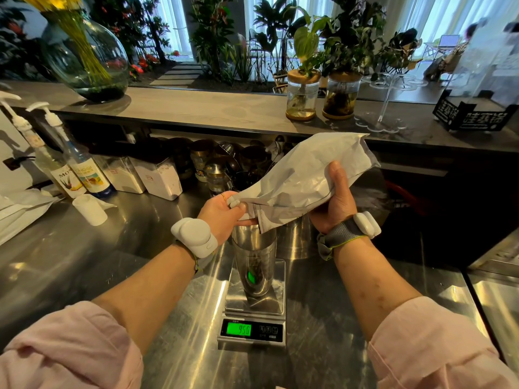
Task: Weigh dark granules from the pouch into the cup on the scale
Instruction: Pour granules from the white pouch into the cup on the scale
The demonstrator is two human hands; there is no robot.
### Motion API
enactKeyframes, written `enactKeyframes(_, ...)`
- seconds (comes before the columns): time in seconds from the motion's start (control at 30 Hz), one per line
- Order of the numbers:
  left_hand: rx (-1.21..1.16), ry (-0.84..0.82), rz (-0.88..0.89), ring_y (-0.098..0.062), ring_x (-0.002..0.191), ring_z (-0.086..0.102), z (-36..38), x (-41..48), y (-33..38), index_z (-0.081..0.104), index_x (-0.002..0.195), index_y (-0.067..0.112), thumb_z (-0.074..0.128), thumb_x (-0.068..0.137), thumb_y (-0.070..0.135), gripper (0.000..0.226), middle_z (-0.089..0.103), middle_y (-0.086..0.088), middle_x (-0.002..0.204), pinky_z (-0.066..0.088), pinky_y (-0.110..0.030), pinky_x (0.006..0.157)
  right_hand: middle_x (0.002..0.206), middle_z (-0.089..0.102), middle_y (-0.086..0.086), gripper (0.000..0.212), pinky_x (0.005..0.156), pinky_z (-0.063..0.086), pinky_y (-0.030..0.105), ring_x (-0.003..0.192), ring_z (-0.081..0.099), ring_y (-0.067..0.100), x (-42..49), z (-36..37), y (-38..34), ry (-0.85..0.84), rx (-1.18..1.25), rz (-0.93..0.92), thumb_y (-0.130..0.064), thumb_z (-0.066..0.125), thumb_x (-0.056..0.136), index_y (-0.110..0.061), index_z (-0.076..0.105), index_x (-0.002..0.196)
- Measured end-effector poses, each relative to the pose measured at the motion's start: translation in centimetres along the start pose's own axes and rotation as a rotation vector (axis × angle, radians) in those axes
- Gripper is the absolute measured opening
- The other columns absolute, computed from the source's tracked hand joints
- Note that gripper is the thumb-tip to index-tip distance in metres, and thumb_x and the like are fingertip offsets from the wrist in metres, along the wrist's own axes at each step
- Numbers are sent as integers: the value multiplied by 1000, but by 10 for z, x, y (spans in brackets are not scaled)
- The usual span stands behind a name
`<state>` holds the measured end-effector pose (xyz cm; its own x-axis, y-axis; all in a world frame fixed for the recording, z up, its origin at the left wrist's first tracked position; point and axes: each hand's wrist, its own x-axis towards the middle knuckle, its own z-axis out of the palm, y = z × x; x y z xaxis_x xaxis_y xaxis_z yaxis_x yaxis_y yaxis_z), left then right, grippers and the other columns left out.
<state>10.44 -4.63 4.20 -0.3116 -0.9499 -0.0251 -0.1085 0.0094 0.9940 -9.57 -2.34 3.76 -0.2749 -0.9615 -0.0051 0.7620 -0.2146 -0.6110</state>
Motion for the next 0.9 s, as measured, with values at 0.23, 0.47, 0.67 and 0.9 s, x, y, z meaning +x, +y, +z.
enactKeyframes(0.23,101,28,-20,-28,102,65,-5,2,-5,64,89,28,54,88,10,21,70,-13,106,49,-48,96,116,69,8,103,93,49,55,112,62,31,0,0,-1,6,3,5,-44,90,38,-24,50,131)
enactKeyframes(0.47,75,16,-20,-24,101,66,-2,2,-3,61,88,26,49,90,5,24,69,-7,101,53,-39,90,112,71,6,105,89,52,53,107,65,29,-1,0,-2,9,-3,6,-44,91,37,-24,49,131)
enactKeyframes(0.67,-22,5,-4,-18,91,66,1,1,-2,59,89,21,45,91,0,26,66,-8,98,60,-26,72,109,72,6,99,91,51,53,104,67,28,-1,1,-2,-5,8,-8,-44,90,38,-24,51,127)
enactKeyframes(0.9,-29,6,14,-17,90,66,2,0,0,58,86,23,45,91,0,27,66,-3,93,60,-25,70,116,68,8,110,95,49,54,110,63,29,-2,3,-1,6,12,-14,-44,90,38,-21,46,136)
